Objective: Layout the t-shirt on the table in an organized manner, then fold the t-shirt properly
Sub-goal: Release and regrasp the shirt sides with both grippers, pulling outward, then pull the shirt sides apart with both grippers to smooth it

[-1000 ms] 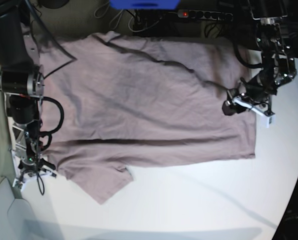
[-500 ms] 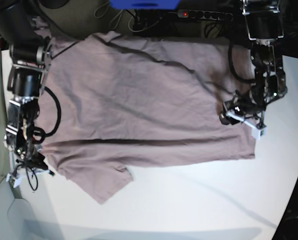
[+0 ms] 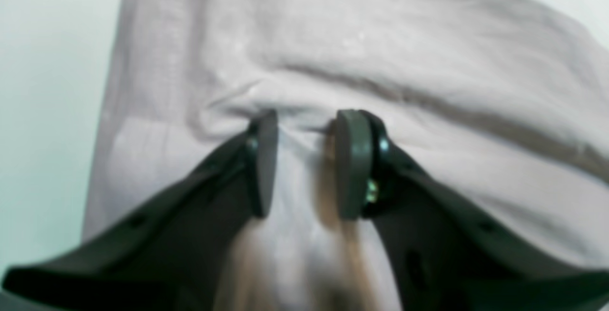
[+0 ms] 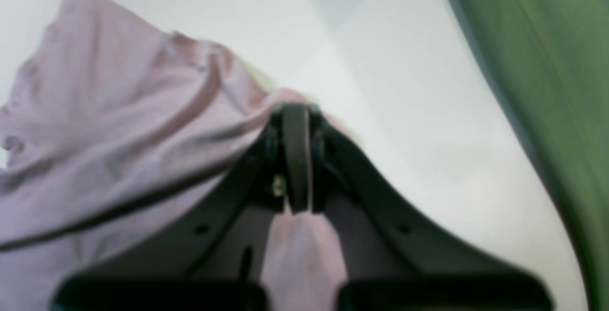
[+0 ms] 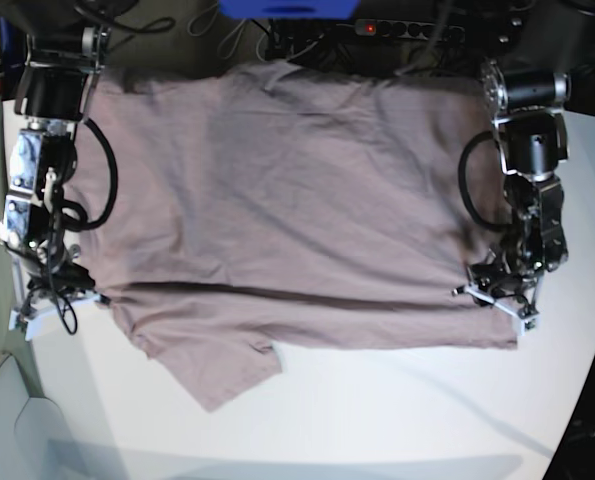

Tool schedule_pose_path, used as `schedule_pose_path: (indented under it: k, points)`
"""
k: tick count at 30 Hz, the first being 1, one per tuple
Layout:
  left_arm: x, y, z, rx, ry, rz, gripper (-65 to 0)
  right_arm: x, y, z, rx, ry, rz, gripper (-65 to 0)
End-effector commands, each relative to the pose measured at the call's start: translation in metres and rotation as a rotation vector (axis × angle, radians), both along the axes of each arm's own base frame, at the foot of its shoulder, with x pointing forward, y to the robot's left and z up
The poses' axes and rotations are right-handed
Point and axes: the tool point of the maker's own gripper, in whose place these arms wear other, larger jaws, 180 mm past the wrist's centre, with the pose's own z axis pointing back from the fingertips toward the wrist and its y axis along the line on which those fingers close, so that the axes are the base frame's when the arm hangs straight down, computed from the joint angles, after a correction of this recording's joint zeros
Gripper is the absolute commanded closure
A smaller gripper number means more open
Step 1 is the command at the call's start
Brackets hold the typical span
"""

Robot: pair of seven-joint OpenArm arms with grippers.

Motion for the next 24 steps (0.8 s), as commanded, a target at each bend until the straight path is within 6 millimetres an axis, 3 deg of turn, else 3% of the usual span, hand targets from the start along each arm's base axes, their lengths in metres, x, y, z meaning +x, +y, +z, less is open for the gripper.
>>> schedule_pose_path:
  k: [1,7,10,13,16,18,22,24]
  points:
    - [-0.003,0.013,-0.003,0.040,0.054,0.018,-22.5,0.005,-0.005,0.013,-0.021,-0.039,0.001,0.0]
    - [0.024,0.030,0.028,0.061,-0.016,0.039,-22.5,-0.005,0.000,-0.002,-0.013,-0.004,0.008,0.0]
    - [0.034,0.022,0.056,0.017,-0.062,-0.004,-22.5,0.001,0.004,0.003,-0.005,-0.022,0.010,0.0]
    - [0.034,0.001,0.089,-0.026,-0.092,-0.112,-22.5,0.022,0.008,0.019,0.015,-0.062,0.010,0.0]
    - [0.017,-0.026,0.110,-0.078,-0.100,-0.199,-22.5,0.047,0.004,0.011,0.059,-0.024,-0.014,0.0]
    - [-0.002,-0.050,0.111,-0.111,-0.098,-0.253,-22.5,0.061,0.010,-0.009,0.099,0.045,0.007,0.0]
    - [-0.046,-0.075,0.085,-0.135,-0.044,-0.296,-21.5,0.090,0.032,-0.030,0.141,0.147,0.109,0.0]
    - [-0.065,-0.078,0.069,-0.141,-0.006,-0.298,-16.6,0.100,0.039,-0.029,0.145,0.153,0.147,0.0]
